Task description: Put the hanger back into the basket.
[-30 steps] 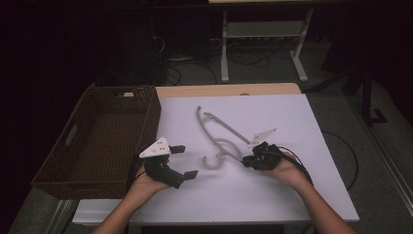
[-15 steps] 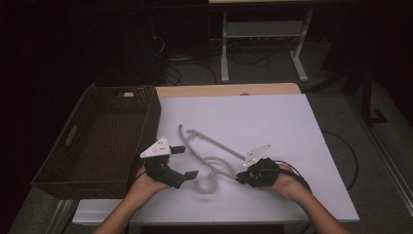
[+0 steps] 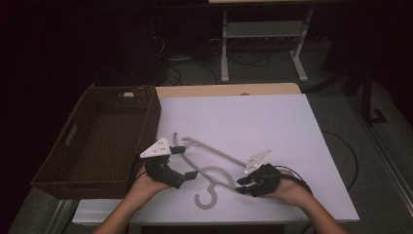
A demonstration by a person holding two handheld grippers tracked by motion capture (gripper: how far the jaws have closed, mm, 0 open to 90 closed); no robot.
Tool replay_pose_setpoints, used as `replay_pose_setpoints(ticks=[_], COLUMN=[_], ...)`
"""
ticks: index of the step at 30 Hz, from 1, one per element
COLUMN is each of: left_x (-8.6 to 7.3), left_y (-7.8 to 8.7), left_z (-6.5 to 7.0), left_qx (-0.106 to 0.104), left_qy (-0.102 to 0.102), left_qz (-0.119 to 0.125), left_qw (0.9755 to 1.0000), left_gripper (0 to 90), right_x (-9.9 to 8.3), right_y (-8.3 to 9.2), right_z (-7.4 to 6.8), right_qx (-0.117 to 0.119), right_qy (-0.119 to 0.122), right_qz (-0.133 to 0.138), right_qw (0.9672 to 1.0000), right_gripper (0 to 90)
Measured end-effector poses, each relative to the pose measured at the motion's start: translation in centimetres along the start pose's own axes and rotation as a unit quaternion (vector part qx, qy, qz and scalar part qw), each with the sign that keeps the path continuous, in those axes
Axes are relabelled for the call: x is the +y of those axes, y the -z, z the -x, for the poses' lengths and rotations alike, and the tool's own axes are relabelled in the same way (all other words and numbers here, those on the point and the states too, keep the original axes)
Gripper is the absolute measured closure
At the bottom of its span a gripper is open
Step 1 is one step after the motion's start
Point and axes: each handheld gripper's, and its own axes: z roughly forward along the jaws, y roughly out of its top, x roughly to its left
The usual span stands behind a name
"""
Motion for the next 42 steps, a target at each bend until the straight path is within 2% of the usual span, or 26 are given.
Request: replay_pose_setpoints(ticks=[2, 3, 4, 5, 6, 8, 14, 15, 19, 20, 21, 23, 26, 27, 32, 35, 36, 37, 40, 42], left_x=[0.0, 0.0, 0.0, 0.0, 0.0, 0.1, 0.0, 0.0, 0.0, 0.0, 0.0, 0.0, 0.0, 0.0, 0.0, 0.0, 0.0, 0.0, 0.0, 0.0], left_y=[0.0, 0.0, -0.1, -0.1, -0.1, -0.1, -0.1, 0.0, 0.0, 0.0, 0.0, 0.0, 0.1, 0.1, 0.1, 0.0, 0.0, -0.1, -0.1, -0.1], left_z=[0.0, 0.0, 0.0, 0.0, 0.1, 0.1, 0.1, 0.1, 0.1, 0.1, 0.1, 0.1, 0.0, 0.0, 0.0, 0.0, 0.0, 0.0, 0.0, 0.1], left_qx=[0.0, 0.0, -0.002, -0.002, -0.002, -0.003, -0.002, -0.002, -0.002, -0.002, -0.001, -0.002, -0.001, -0.001, -0.002, -0.003, -0.003, -0.004, -0.004, -0.004], left_qy=[0.001, 0.001, 0.001, 0.001, 0.001, 0.0, 0.0, 0.0, 0.001, 0.0, 0.0, 0.002, 0.0, 0.0, -0.002, -0.002, -0.002, -0.002, -0.002, -0.003], left_qz=[0.002, 0.002, 0.001, 0.001, 0.001, 0.001, 0.001, 0.001, 0.0, 0.0, 0.0, 0.003, 0.003, 0.003, -0.002, -0.002, -0.002, -0.001, -0.001, -0.002], left_qw=[1.0, 1.0, 1.0, 1.0, 1.0, 1.0, 1.0, 1.0, 1.0, 1.0, 1.0, 1.0, 1.0, 1.0, 1.0, 1.0, 1.0, 1.0, 1.0, 1.0], left_gripper=[0.1, 0.1, 0.1, 0.1, 0.1, 0.1, 0.1, 0.1, 0.1, 0.1, 0.1, 0.1, 0.1, 0.1, 0.1, 0.1, 0.1, 0.1, 0.1, 0.1], right_x=[0.0, 0.0, -0.2, -0.2, -0.4, -0.7, -1.0, -1.0, -1.1, -1.1, -1.3, -1.4, -1.5, -1.6, -1.8, -1.9, -1.9, -2.1, -2.2, -2.4], right_y=[0.9, 0.9, 1.6, 1.6, 1.7, 1.6, 1.1, 0.9, 0.8, 0.7, 0.7, 0.6, 1.0, 1.1, 1.4, 1.7, 1.7, 2.0, 2.3, 2.5], right_z=[0.6, 0.6, 1.4, 1.4, 2.1, 2.7, 3.1, 3.3, 3.4, 3.4, 3.5, 3.5, 3.8, 3.9, 5.2, 6.6, 6.6, 7.6, 9.0, 10.1], right_qx=[-0.013, -0.013, -0.037, -0.037, -0.045, -0.052, -0.07, -0.079, -0.084, -0.086, -0.092, -0.104, -0.111, -0.112, -0.133, -0.148, -0.148, -0.156, -0.171, -0.179], right_qy=[-0.02, -0.02, -0.058, -0.058, -0.086, -0.097, -0.102, -0.1, -0.101, -0.098, -0.085, -0.081, -0.094, -0.104, -0.112, -0.119, -0.119, -0.13, -0.139, -0.157], right_qz=[0.013, 0.013, 0.019, 0.019, 0.022, 0.012, -0.009, -0.016, -0.032, -0.035, -0.043, -0.05, -0.051, -0.048, -0.048, -0.046, -0.046, -0.041, -0.04, -0.031], right_qw=[0.9996, 0.9996, 0.9975, 0.9975, 0.995, 0.9939, 0.9923, 0.9917, 0.9909, 0.9909, 0.9912, 0.99, 0.9881, 0.987, 0.9836, 0.9806, 0.9806, 0.9782, 0.9745, 0.9708], right_gripper=[73.9, 73.9, 81.2, 81.2, 87.2, 89.2, 89.3, 89.4, 89.5, 89.5, 89.5, 89.5, 89.5, 89.5, 89.5, 89.5, 89.5, 89.5, 89.5, 89.5])
